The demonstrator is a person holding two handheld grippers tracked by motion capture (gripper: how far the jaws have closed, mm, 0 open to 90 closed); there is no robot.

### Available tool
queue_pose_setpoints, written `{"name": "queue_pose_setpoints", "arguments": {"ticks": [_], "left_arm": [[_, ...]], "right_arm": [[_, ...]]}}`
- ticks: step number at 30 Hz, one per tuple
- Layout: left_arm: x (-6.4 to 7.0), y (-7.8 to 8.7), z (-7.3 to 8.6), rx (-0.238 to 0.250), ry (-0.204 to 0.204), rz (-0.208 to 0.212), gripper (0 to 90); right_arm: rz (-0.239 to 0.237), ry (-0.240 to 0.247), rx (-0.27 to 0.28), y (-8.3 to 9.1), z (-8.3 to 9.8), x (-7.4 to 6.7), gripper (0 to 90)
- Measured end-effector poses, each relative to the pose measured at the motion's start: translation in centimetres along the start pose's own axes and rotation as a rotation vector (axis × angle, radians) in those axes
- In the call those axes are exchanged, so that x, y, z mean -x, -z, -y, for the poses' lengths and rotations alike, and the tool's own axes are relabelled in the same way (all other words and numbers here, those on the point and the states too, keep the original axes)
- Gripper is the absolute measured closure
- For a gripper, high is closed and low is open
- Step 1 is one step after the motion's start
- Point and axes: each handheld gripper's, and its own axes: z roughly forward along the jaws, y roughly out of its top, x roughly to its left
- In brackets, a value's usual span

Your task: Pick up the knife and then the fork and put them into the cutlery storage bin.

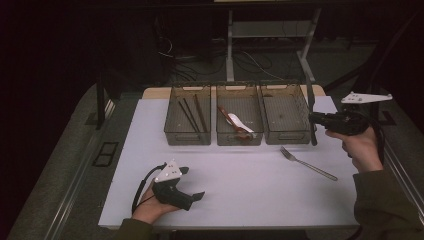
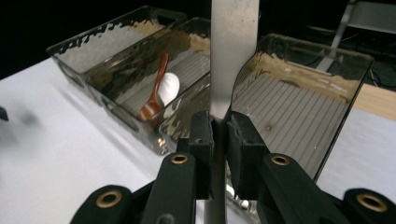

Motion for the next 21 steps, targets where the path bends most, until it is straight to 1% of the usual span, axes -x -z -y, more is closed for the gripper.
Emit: {"name": "queue_pose_setpoints", "arguments": {"ticks": [6,10,15,21], "left_arm": [[0.0,0.0,0.0,0.003,0.001,0.000,0.0],[0.1,0.0,0.0,0.004,0.002,0.001,0.0],[0.1,0.0,0.0,0.004,0.002,0.002,0.0],[0.0,0.0,0.0,0.005,0.001,0.004,0.0]], "right_arm": [[0.018,-0.010,0.016,-0.4,-1.3,0.5,80.3],[0.030,-0.005,0.022,-0.9,-2.2,0.8,80.3],[0.042,-0.006,0.024,-2.0,-2.9,1.4,80.3],[0.074,-0.015,0.010,-3.5,-3.5,2.2,80.2]]}}
